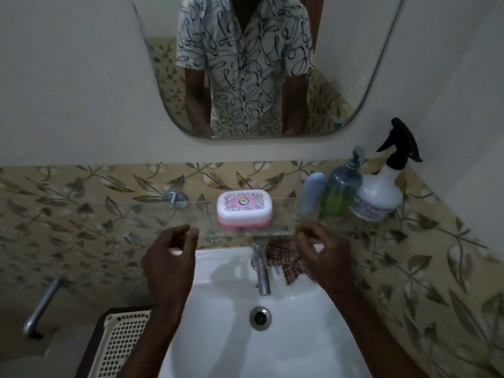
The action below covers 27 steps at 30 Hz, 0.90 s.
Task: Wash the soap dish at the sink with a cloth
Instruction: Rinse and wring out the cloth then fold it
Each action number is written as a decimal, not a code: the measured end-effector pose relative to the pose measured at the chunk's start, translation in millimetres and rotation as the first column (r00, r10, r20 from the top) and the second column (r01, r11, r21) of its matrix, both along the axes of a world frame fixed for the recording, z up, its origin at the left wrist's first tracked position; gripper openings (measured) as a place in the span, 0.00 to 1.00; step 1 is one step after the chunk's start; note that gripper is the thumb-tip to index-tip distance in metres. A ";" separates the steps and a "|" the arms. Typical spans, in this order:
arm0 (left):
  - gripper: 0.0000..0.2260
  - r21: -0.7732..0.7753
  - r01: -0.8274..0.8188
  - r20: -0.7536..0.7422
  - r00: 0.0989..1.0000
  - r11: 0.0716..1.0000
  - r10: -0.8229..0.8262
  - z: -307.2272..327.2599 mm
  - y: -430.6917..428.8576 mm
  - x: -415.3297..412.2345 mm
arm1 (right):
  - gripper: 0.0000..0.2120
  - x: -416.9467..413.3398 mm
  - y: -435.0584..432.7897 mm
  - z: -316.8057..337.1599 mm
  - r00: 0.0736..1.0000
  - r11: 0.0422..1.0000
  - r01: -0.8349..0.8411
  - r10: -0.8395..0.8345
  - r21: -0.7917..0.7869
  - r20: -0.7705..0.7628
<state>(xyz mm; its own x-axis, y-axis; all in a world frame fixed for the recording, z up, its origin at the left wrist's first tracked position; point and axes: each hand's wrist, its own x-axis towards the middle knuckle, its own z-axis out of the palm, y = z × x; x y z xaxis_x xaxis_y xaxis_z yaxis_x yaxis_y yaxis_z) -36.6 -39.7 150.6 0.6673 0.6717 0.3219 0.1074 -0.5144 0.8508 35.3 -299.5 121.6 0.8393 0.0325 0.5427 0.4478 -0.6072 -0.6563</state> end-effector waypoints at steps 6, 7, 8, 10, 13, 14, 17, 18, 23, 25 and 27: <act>0.09 -0.165 0.176 -0.308 0.926 0.970 -0.220 -105.3 -41.5 -62.2 | 0.20 23.6 -14.7 -122.1 0.854 0.940 -0.017 -0.164 -0.340 -0.495; 0.12 -0.179 0.212 -0.330 0.907 0.961 -0.262 -118.5 -50.6 -66.1 | 0.26 32.7 -11.5 -133.0 0.860 0.913 -0.015 -0.197 -0.408 -0.472; 0.14 -0.199 0.237 -0.344 0.892 0.951 -0.294 -129.7 -59.1 -68.3 | 0.29 41.3 -7.9 -139.9 0.858 0.892 -0.003 -0.230 -0.452 -0.460; 0.18 -0.233 0.253 -0.350 0.879 0.939 -0.324 -145.6 -68.0 -69.2 | 0.27 56.4 -4.6 -144.6 0.840 0.895 -0.011 -0.234 -0.447 -0.489; 0.15 -0.242 0.258 -0.352 0.875 0.935 -0.333 -156.1 -71.3 -65.8 | 0.17 64.9 -9.5 -149.5 0.890 0.883 -0.047 -0.174 -0.466 -0.421; 0.13 -0.249 0.260 -0.353 0.873 0.933 -0.337 -156.9 -71.4 -63.4 | 0.16 64.5 -11.4 -154.0 0.917 0.859 -0.065 -0.150 -0.508 -0.370; 0.10 -0.252 0.285 -0.357 0.861 0.925 -0.363 -155.5 -71.9 -53.4 | 0.15 60.8 -11.3 -164.1 0.950 0.798 -0.095 -0.106 -0.595 -0.295; 0.10 -0.251 0.291 -0.356 0.859 0.923 -0.368 -154.1 -73.0 -49.5 | 0.14 60.4 -9.0 -164.8 0.948 0.768 -0.110 -0.110 -0.631 -0.300; 0.10 -0.155 0.297 -0.310 0.891 0.942 -0.332 -138.8 -78.1 -28.8 | 0.08 61.4 -6.8 -146.2 0.921 0.985 -0.010 -0.059 -0.173 -0.386; 0.12 -0.123 0.308 -0.252 0.910 0.944 -0.330 -129.5 -80.5 -22.3 | 0.06 52.4 -13.7 -132.2 0.892 0.997 0.076 -0.058 0.021 -0.449; 0.13 -0.091 0.361 -0.172 0.912 0.928 -0.372 -118.7 -85.8 -16.1 | 0.05 38.7 -22.2 -115.8 0.871 0.987 0.086 -0.008 0.137 -0.490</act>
